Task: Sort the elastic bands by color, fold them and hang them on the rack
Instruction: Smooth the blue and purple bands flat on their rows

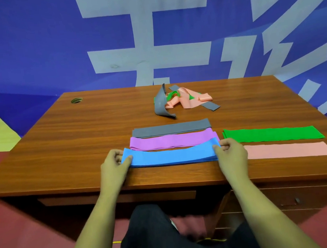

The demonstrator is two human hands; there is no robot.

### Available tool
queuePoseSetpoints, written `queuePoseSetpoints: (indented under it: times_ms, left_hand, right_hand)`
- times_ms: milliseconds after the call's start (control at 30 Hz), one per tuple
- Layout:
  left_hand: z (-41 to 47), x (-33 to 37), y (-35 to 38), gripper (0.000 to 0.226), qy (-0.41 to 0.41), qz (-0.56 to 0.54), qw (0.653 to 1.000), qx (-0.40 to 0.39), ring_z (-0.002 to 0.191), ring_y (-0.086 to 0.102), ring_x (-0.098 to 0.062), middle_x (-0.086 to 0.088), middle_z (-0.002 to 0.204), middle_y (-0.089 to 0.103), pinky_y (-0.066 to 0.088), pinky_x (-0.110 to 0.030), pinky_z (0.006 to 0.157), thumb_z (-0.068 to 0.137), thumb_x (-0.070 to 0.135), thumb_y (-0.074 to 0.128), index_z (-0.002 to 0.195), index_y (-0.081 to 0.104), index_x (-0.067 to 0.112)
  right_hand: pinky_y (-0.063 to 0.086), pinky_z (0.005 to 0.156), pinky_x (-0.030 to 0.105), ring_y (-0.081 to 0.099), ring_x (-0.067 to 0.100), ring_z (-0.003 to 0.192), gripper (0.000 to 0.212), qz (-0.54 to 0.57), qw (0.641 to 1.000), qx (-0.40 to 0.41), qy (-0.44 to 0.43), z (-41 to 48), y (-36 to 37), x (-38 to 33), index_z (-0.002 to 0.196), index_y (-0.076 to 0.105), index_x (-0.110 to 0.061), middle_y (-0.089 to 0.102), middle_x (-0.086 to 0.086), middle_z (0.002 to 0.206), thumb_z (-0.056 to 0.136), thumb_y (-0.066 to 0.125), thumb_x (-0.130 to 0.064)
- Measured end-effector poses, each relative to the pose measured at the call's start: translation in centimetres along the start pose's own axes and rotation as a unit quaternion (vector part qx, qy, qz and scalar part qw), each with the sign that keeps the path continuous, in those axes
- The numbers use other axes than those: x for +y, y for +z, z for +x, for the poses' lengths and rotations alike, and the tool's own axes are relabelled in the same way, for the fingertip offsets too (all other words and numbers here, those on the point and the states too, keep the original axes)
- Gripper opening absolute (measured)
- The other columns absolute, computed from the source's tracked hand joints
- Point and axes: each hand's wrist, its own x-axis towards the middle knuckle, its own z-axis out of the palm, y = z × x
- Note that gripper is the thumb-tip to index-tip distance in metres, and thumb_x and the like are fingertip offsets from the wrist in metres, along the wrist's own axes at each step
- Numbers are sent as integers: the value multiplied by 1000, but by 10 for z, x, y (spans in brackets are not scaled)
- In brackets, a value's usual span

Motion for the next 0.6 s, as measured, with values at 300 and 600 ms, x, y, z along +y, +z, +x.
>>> queuePoseSetpoints:
  times_ms: [300,600]
  left_hand:
    - [6,-8,8,6,-20,-24,999,16,66,55,-12,3,75,63,41,-23,62,89,15,63,88,61,20]
    - [1,-11,8,14,46,49,998,-4,67,53,-7,4,76,59,40,-11,62,88,8,63,83,59,20]
  right_hand:
    - [45,75,30,59,24,94,16,-46,998,15,-50,-4,20,22,106,64,-10,66,4,97,91,64,-16]
    - [47,81,39,52,23,98,5,-110,989,33,-92,-4,30,31,95,64,-17,63,0,97,91,64,-14]
